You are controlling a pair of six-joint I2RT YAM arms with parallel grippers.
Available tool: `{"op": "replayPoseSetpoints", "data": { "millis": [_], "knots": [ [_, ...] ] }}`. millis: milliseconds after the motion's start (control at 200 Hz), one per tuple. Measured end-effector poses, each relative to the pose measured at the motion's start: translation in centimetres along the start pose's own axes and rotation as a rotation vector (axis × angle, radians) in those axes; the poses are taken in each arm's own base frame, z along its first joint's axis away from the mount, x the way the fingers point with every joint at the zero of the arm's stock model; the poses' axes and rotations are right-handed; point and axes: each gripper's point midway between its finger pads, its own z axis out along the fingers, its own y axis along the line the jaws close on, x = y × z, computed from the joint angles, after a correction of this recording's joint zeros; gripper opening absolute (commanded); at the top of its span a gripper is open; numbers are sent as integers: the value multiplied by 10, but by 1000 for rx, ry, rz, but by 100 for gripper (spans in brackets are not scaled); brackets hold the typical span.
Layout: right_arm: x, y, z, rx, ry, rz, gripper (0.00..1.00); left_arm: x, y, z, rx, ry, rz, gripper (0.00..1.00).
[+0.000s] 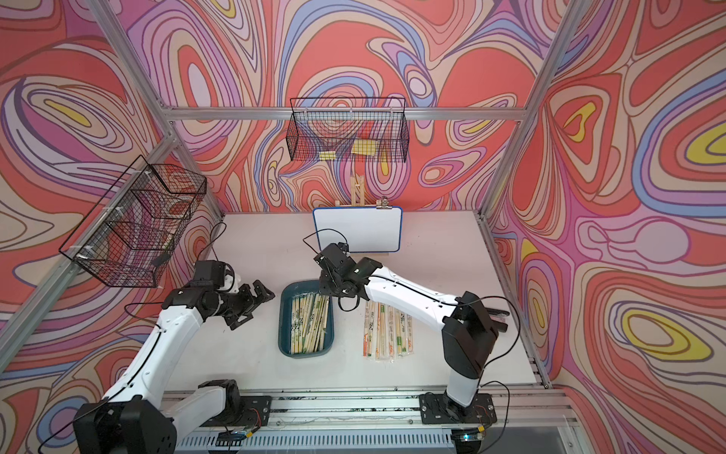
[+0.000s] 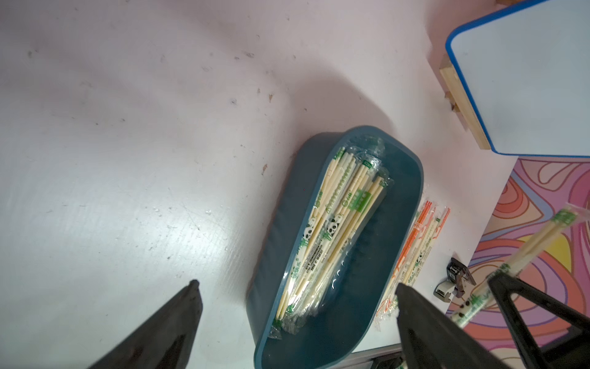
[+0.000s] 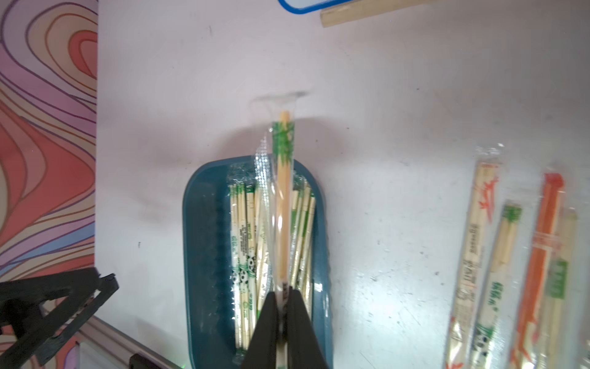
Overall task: Take the paired disposable chopsticks out of the storage box
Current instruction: Pick up the paired disposable chopsticks from the storage box, then place the paired disposable chopsticks at the center of the board.
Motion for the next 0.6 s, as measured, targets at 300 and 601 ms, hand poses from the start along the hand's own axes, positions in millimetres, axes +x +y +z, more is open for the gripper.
{"op": "replayPoseSetpoints", "data": {
  "millis": [300,601],
  "knots": [
    [35,-58,20,212,81,-40,3,15,-11,5,0,29,25,100],
    [63,-96,54,363,167,-69,3,12,-10,12,-16,34,13,100]
  ]
}}
